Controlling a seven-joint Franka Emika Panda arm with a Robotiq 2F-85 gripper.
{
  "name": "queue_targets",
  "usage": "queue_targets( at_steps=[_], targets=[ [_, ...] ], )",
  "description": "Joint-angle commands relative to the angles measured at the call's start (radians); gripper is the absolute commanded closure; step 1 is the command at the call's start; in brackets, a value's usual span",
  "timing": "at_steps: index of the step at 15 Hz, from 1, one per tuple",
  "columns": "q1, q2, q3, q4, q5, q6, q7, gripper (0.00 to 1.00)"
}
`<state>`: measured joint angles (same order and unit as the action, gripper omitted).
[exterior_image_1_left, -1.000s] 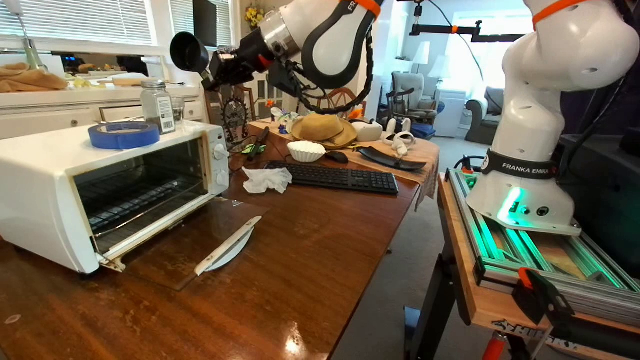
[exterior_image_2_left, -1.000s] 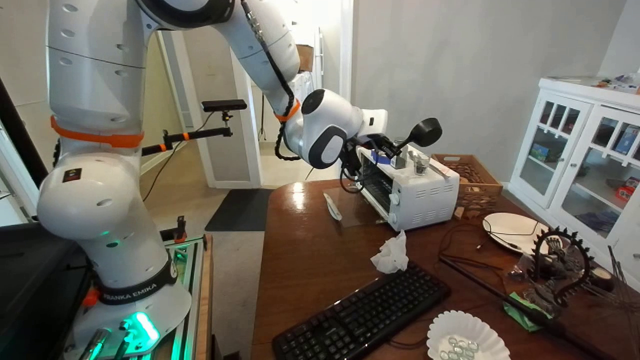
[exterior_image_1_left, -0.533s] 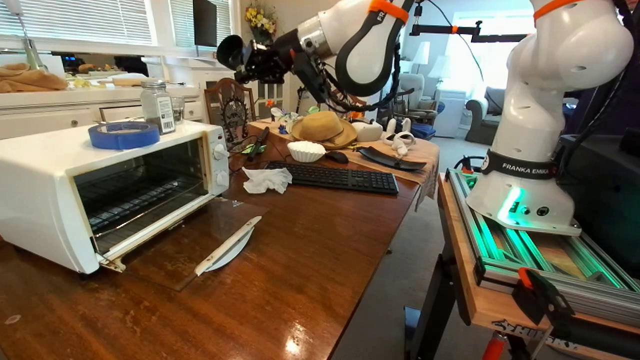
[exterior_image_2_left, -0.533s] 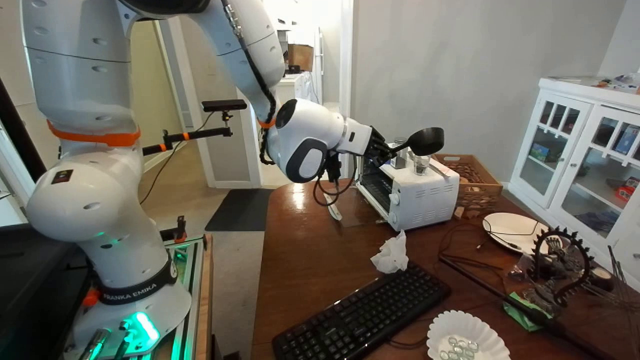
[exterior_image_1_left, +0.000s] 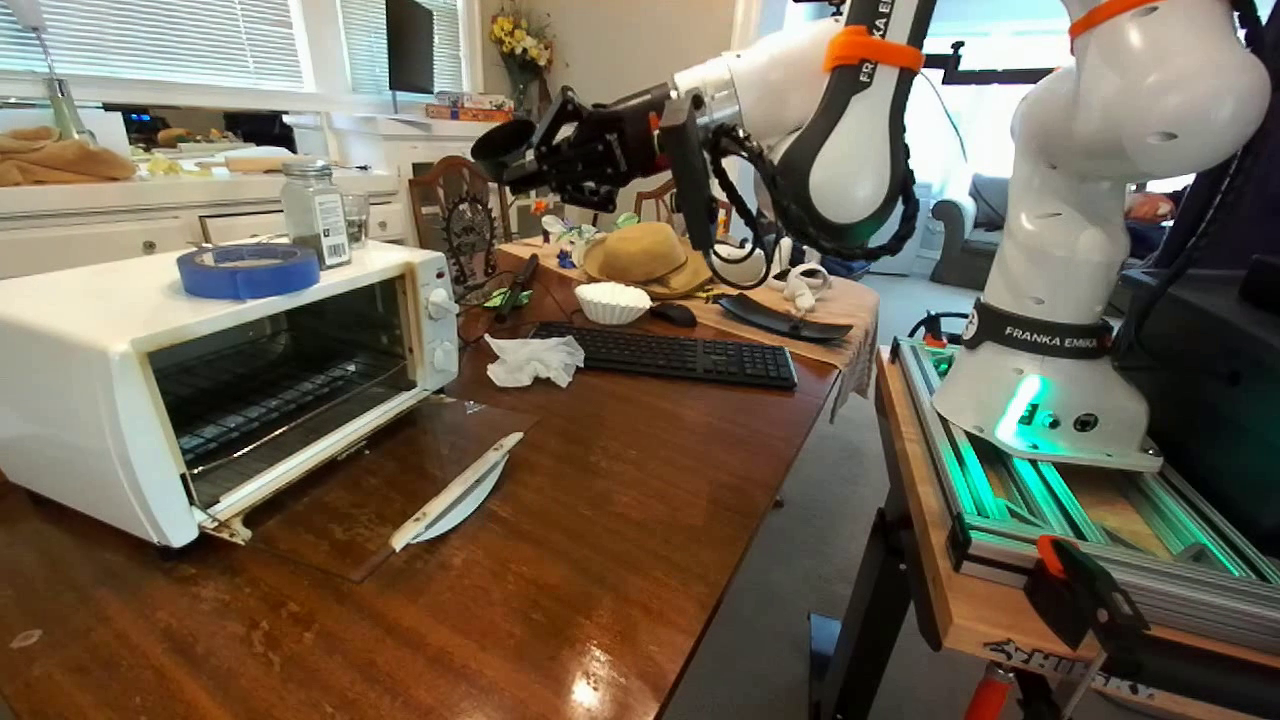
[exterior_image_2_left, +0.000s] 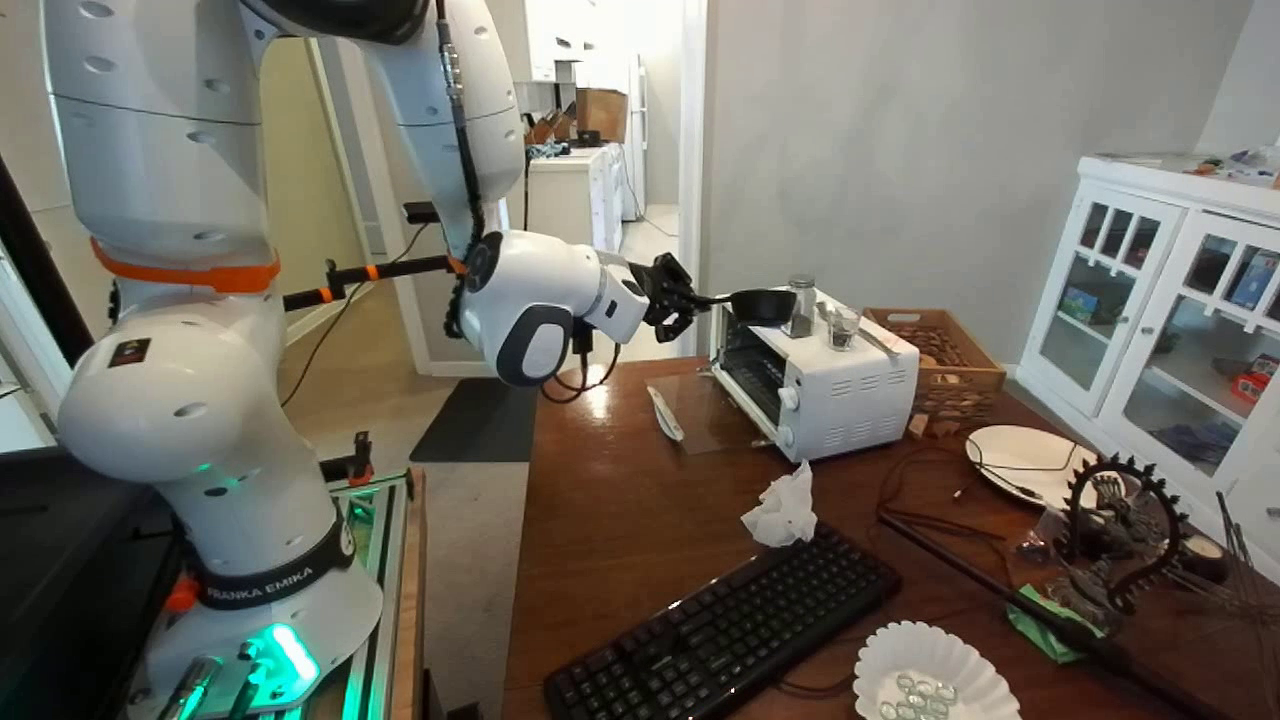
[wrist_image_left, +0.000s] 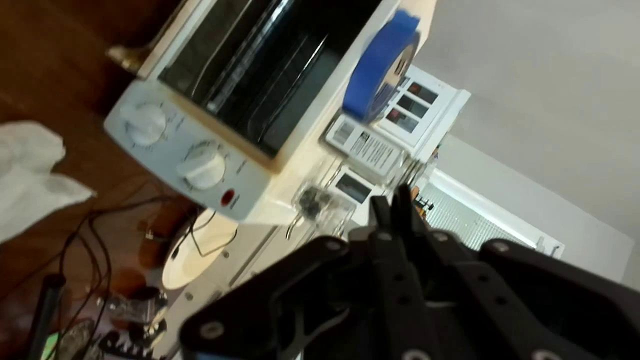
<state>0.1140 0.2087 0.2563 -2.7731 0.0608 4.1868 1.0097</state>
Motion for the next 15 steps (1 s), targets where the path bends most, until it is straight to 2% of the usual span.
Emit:
queue_targets(
  at_steps=[1, 2, 5, 9, 12, 15],
  targets=[
    [0.047, 0.071, 0.068, 0.003, 0.01, 0.087, 0.177, 0.98],
    [0.049, 0.027, 0.085, 0.004, 0.003, 0.028, 0.228, 0.98],
    [0.064, 0.108, 0.097, 0.01, -0.004, 0.066, 0.304, 0.98],
    [0.068, 0.193, 0.082, 0.009, 0.038, 0.064, 0.302, 0.98],
    [0.038, 0.216, 0.089, 0.01, -0.033, 0.059, 0.335, 0.98],
    [0.037, 0.199, 0.088, 0.014, -0.12, 0.053, 0.286, 0.98]
  ],
)
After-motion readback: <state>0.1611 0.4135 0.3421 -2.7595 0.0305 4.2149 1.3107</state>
